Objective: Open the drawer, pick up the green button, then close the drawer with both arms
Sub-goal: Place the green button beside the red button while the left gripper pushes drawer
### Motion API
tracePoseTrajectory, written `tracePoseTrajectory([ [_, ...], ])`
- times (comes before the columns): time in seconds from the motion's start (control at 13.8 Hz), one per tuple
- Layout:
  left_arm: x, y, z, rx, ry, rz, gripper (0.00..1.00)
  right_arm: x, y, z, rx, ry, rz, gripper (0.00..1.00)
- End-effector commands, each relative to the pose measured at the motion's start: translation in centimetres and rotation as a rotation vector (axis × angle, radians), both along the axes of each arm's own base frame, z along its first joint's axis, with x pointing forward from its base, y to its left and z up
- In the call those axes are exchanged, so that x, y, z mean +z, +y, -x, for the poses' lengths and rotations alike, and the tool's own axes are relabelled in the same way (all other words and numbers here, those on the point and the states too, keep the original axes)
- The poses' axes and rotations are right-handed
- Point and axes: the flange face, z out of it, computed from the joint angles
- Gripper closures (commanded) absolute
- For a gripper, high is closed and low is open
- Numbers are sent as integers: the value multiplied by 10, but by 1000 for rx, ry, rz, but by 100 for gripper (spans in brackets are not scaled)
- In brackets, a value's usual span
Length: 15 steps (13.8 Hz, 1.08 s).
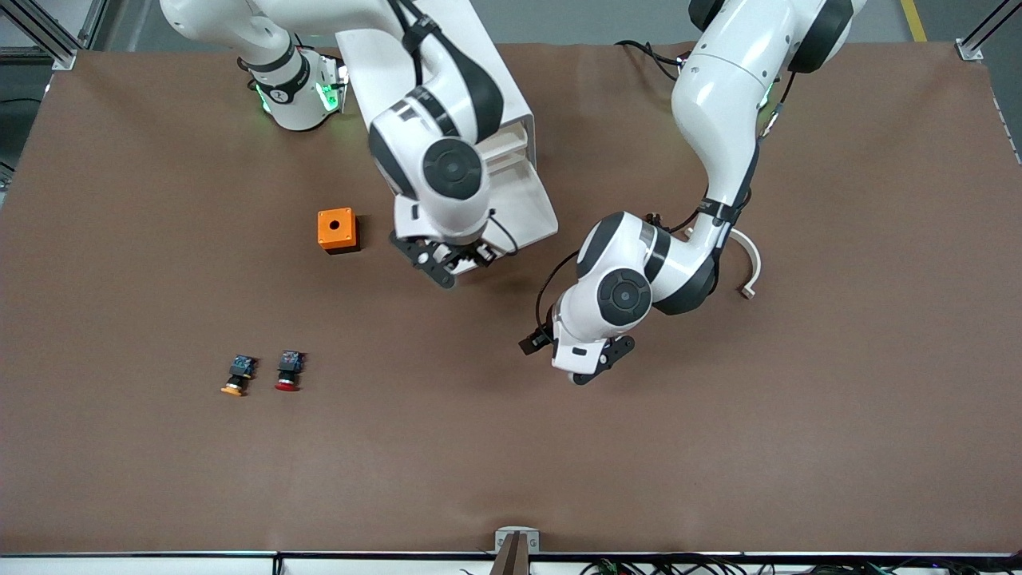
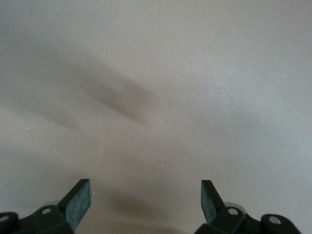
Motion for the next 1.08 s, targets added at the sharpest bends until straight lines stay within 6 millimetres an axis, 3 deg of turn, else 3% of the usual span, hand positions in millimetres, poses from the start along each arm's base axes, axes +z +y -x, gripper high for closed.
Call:
tracePoseTrajectory([
  [0.0, -7, -15, 15, -54, -35, -59, 1, -6, -48, -39, 129, -43, -65, 100],
  [0.29, -14, -31, 30, -65, -33, -83, 1, -50, -139, -86, 376, -122, -127, 100],
  [0.65, -20, -41, 39, -29, -17, -97, 1, -107, -225, -121, 507, -122, -128, 99],
  [1.01, -22, -71, 68, -54, -23, -123, 1, -146, -234, -124, 495, -106, -126, 98],
])
